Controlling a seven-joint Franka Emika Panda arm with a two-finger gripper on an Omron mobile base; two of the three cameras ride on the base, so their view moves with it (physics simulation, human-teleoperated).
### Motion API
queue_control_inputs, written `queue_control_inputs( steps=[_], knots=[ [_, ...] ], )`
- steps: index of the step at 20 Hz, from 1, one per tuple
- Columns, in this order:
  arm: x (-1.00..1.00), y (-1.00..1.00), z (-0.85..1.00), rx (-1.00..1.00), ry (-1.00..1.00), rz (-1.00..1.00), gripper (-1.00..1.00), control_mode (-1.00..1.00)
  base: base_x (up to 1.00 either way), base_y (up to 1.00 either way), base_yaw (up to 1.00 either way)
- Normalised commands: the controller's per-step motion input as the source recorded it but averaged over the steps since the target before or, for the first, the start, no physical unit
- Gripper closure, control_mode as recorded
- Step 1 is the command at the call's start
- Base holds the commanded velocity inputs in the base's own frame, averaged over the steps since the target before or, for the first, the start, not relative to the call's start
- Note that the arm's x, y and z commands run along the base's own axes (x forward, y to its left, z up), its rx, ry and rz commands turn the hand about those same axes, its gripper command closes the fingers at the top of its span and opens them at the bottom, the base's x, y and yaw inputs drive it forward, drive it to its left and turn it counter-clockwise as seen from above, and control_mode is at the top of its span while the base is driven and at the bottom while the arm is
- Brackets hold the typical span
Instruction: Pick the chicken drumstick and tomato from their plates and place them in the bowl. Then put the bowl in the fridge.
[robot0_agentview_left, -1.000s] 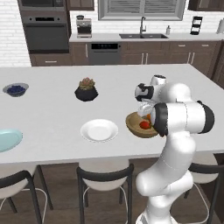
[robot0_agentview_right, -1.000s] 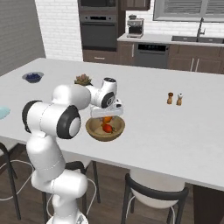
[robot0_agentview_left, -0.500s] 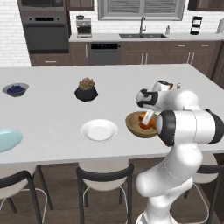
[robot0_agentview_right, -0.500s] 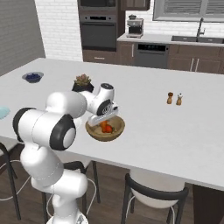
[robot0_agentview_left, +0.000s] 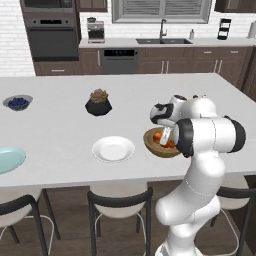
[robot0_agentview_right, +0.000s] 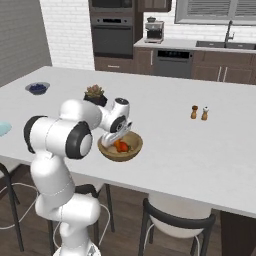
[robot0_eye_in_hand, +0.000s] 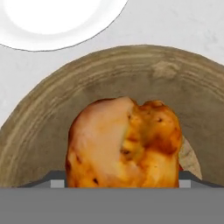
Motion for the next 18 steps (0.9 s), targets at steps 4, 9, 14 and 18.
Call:
queue_control_inputs(
  steps=[4,9,14,18],
  knots=[
    [0.24,0.02,-0.25,0.0,0.0,0.11,-1.0,-1.0,0.0,0.0,0.0],
    [0.42,0.0,-0.02,0.0,0.0,0.09,-1.0,-1.0,0.0,0.0,0.0],
    [0.04,0.0,0.0,0.0,0.0,0.08,-1.0,-1.0,0.0,0.0,0.0],
    [-0.38,0.0,0.05,0.0,-0.07,0.0,-1.0,-1.0,0.0,0.0,0.0]
  ],
)
